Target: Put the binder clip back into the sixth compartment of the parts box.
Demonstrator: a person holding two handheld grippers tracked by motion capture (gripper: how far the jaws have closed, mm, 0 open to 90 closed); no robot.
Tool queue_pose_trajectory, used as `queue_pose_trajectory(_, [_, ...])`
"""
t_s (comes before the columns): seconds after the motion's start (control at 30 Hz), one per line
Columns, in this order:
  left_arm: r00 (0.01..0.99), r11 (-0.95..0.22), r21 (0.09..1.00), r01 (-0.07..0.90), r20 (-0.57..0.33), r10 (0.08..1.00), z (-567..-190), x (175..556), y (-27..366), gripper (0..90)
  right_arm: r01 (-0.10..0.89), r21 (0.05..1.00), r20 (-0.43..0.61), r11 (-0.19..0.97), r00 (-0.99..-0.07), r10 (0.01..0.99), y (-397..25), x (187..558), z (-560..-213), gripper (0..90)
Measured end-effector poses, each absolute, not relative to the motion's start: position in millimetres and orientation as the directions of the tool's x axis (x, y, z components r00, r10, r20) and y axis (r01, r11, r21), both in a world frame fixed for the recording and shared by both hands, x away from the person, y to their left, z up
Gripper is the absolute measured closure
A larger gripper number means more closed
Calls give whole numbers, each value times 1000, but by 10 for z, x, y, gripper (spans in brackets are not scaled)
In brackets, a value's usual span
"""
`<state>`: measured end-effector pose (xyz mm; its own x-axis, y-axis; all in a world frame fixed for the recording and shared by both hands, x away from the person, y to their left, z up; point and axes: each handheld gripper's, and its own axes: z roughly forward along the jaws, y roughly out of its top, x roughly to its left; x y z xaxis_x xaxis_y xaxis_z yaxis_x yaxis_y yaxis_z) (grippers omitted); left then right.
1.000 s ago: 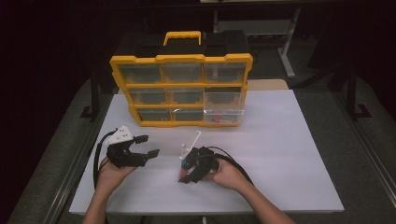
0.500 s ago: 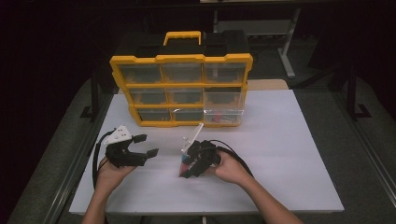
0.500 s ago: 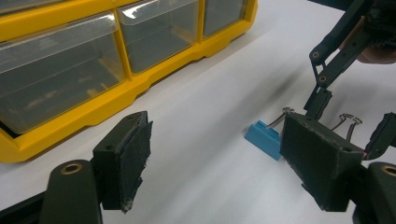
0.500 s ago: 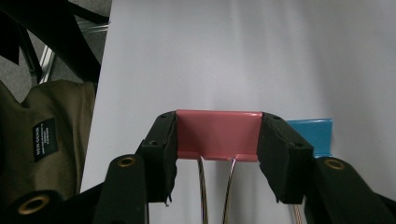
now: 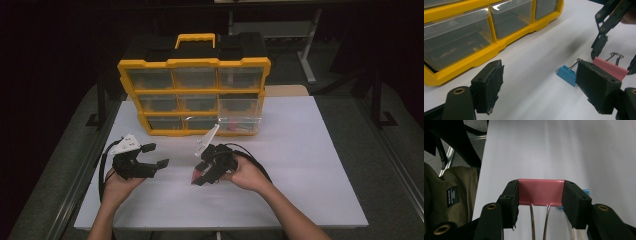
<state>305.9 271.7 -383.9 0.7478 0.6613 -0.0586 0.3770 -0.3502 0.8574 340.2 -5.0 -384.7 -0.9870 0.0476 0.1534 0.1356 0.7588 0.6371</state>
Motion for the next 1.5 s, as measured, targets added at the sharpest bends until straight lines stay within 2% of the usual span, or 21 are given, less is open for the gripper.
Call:
queue_pose_trajectory(0.43, [746,-352,858,374,-53,664,-3839,3062,2720,211,141,674,155,725,-987,48,-136,3491,-3579,486])
queue_pose_trajectory(1.1, [736,-325,863,387,-77,673,-3842,3057,2709,211,106,679,106,727,-993,46,-165,3586,-3174,486])
queue_pose_trajectory(1.5, [742,-336,866,370,-58,668,-3840,3071,2718,210,98,685,90,721,-995,50,-193,3649,-2987,486])
